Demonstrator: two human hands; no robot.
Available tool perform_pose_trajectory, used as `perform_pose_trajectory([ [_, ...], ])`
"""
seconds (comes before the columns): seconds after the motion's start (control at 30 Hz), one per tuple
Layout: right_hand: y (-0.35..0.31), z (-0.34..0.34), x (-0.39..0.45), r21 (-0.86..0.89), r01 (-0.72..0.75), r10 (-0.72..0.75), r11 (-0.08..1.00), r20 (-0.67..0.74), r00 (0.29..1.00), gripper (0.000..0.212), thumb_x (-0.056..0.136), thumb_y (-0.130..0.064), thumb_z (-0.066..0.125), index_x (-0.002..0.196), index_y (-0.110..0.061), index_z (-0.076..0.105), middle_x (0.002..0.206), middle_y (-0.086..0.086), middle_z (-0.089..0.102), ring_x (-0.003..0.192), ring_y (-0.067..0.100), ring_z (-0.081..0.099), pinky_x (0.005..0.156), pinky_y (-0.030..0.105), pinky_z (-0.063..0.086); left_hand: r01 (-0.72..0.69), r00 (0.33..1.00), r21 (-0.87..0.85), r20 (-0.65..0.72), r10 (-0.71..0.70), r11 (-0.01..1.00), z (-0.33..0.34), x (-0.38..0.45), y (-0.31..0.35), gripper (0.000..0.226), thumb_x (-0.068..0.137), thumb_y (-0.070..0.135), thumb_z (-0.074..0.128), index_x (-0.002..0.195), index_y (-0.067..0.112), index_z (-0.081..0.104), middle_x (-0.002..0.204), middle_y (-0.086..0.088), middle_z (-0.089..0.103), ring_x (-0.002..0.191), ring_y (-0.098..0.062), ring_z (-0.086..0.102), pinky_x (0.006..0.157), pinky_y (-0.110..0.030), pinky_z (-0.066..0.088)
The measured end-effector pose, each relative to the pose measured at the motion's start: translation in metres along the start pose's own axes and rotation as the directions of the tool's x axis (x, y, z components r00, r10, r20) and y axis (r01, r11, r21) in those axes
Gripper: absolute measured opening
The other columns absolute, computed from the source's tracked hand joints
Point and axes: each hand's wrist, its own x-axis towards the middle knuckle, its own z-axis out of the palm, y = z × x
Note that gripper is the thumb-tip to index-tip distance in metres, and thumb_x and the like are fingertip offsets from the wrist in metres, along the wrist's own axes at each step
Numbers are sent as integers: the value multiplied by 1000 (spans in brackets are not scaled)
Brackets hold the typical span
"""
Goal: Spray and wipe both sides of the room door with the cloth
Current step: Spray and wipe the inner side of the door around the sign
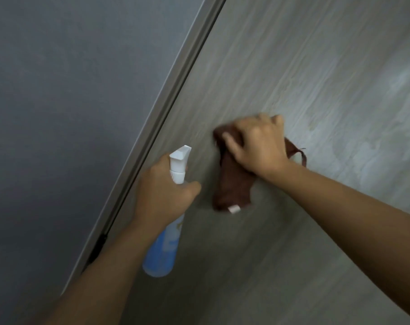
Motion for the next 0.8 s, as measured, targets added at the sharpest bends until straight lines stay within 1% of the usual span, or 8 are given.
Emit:
perform_pose_trajectory([
  [0.1, -7, 3, -5, 20, -140, 141, 990, -43, 989, 34, 94, -54, 56, 107, -27, 72, 100, -1, 73, 91, 32, 60, 79, 42, 28, 16, 1000, 2, 5, -16, 1000, 7, -4, -4, 39, 55, 33, 66, 92, 21, 66, 68, 3, 63, 63, -20, 63, 57, -30, 46],
  [0.17, -21, 14, -37, 99, 97, -101, 990, 36, 994, 34, 90, -52, 59, 105, -24, 71, 97, 1, 70, 91, 32, 61, 80, 43, 33, 40, 999, -16, 5, -40, 999, 7, -5, -8, 42, 56, 32, 67, 96, 21, 69, 70, 6, 65, 65, -16, 63, 61, -27, 43],
  [0.3, -25, 23, -78, 97, 530, -537, 843, 230, 812, 38, 86, -56, 58, 102, -24, 70, 87, -2, 61, 88, 27, 56, 77, 41, 34, 62, 998, -51, 5, -62, 997, 3, 1, -19, 35, 57, 30, 70, 92, 23, 69, 76, 8, 68, 69, -14, 66, 63, -27, 46],
  [0.43, 3, 12, -33, -29, 114, -115, 993, -45, 992, 37, 93, -56, 61, 109, -25, 72, 88, 3, 63, 89, 33, 59, 77, 42, 31, 62, 998, -36, -10, -62, 997, -1, 7, -31, 28, 65, 20, 77, 92, 22, 69, 77, 7, 68, 68, -14, 67, 60, -26, 46],
  [0.5, 2, 9, -23, -68, -74, 65, 995, -132, 989, 38, 96, -54, 59, 114, -23, 71, 93, 6, 64, 90, 34, 58, 76, 43, 30, 55, 998, -37, -23, -56, 998, -1, 8, -33, 28, 69, 15, 79, 94, 20, 69, 79, 4, 69, 71, -15, 68, 61, -27, 49],
  [0.67, -52, 34, -80, -37, 452, -449, 891, 71, 891, 34, 94, -50, 61, 102, -19, 69, 90, 5, 59, 87, 31, 54, 75, 42, 31, 65, 996, -49, -55, -68, 997, 0, 2, -39, 32, 64, 24, 73, 96, 22, 69, 85, 6, 70, 76, -12, 69, 65, -30, 53],
  [0.73, -45, 35, -74, -38, 464, -461, 885, 64, 885, 34, 94, -52, 61, 103, -20, 70, 88, 4, 59, 86, 30, 54, 74, 41, 31, 69, 996, -39, -45, -71, 997, -2, 1, -43, 30, 66, 20, 76, 94, 23, 69, 84, 6, 70, 75, -13, 69, 65, -33, 55],
  [0.8, -28, 28, -50, -56, 246, -247, 968, -30, 968, 37, 96, -53, 59, 110, -20, 70, 92, 7, 62, 89, 33, 58, 75, 42, 32, 70, 997, -22, -22, -70, 997, -3, 2, -46, 28, 69, 13, 78, 94, 22, 68, 80, 4, 69, 71, -15, 69, 62, -33, 52],
])
